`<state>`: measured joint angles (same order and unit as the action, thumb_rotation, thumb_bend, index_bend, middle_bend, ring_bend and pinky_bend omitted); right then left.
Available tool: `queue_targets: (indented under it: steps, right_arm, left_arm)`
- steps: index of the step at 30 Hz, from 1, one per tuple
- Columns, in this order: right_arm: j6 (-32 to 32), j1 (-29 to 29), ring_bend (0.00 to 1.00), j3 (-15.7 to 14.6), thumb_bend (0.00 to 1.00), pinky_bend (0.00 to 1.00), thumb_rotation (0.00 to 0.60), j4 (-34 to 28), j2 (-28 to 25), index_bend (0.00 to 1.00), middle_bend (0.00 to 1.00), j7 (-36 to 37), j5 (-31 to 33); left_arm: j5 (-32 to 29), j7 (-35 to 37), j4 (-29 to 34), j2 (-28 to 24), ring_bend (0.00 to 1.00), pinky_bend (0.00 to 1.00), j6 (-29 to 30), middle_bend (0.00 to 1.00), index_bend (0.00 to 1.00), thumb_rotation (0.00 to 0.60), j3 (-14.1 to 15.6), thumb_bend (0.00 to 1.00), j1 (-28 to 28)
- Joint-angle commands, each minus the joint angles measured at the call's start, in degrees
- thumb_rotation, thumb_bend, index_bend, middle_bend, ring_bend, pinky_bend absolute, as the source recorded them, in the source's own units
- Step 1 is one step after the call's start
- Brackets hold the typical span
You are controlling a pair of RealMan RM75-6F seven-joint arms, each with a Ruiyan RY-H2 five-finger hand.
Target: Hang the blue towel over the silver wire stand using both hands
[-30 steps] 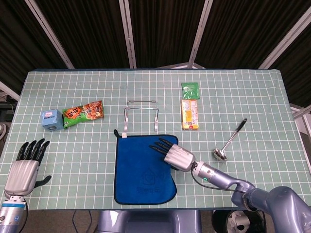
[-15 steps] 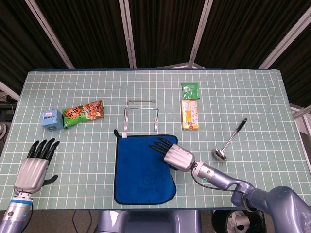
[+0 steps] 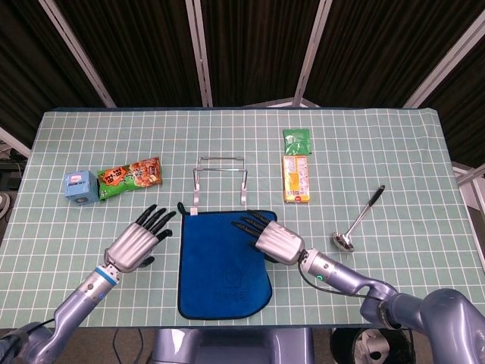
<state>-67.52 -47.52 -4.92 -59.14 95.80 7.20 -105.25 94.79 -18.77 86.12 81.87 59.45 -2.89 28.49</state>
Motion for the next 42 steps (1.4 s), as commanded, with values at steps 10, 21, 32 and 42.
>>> queue_targets:
  steps: [10,21,32,42]
  right_arm:
    - [0.47,-0.35,0.0,0.61,0.61,0.0,0.6,-1.58,-1.62,0.59,0.0,-1.09,0.72]
    - [0.28,-0.23,0.0,0.64,0.61,0.0,0.6,-1.54,-1.7,0.6,0.0,-1.34,0.89]
    - [-0.18,-0.05,0.0,0.51,0.61,0.0,0.6,-1.85,-2.14,0.6,0.0,-1.46,0.78]
    - [-0.38,0.12,0.0,0.3,0.61,0.0,0.6,-1.96,-2.16,0.61,0.0,-1.35,0.66]
  left_arm:
    - [4.94,4.11,-12.74,10.15,0.0,0.0,-4.84,0.0,0.35,0.6,1.65,0.22,8.28]
    - [4.11,4.38,-14.5,10.67,0.0,0.0,-3.91,0.0,0.35,0.6,3.57,0.22,8.62]
    - [2.93,4.05,-16.38,13.57,0.0,0.0,-4.89,0.0,0.36,0.6,4.24,0.25,10.1]
    - [1.71,3.41,-16.21,14.03,0.0,0.0,-5.02,0.0,0.51,0.6,4.73,0.51,10.71]
